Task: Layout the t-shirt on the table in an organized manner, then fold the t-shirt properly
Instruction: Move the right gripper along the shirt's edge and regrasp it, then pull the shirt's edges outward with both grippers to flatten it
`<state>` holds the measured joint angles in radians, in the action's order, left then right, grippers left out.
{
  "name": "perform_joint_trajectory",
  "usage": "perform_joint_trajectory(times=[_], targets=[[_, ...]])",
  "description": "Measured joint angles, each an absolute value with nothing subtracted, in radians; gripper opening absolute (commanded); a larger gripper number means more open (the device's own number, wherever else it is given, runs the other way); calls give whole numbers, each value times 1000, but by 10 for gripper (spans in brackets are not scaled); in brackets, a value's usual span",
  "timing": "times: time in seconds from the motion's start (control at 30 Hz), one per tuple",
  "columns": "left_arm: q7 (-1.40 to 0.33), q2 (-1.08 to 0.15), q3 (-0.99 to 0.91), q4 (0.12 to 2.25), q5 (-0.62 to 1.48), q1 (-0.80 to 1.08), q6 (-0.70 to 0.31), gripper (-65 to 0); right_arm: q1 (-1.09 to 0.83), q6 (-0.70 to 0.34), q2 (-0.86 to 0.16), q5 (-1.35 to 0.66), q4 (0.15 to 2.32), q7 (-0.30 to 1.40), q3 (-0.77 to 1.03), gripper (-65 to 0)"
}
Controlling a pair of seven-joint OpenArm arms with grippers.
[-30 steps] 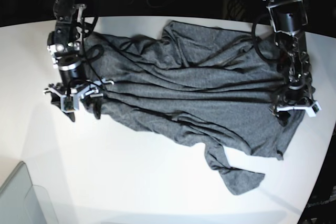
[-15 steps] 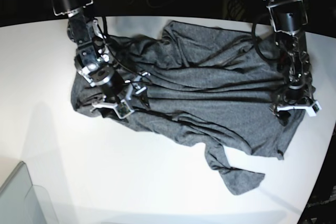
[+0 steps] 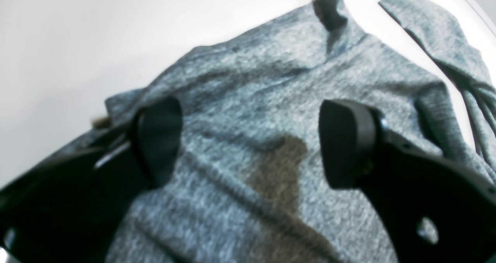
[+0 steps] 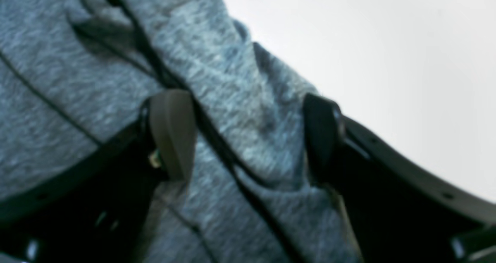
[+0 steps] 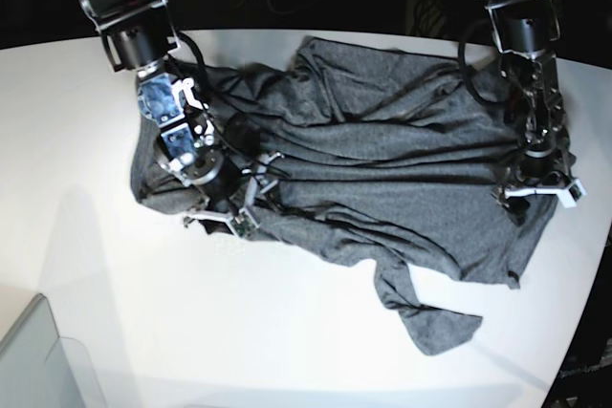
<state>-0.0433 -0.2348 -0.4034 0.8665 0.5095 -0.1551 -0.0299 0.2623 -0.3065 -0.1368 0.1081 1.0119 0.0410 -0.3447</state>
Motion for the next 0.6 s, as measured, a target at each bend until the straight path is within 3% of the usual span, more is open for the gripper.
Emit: perform_joint_trajectory(times=[0.13, 0.27, 0.6], targets=[[-43, -235, -403, 867, 509, -155, -30, -109, 289, -306, -138, 107, 976, 43, -311, -511], [-43, -235, -403, 867, 508, -151, -30, -109, 297, -305, -129, 103, 974, 48, -212, -650], [-28, -233, -403, 871, 506, -141, -31, -109, 354, -313, -35, 105, 949, 57, 204, -648]])
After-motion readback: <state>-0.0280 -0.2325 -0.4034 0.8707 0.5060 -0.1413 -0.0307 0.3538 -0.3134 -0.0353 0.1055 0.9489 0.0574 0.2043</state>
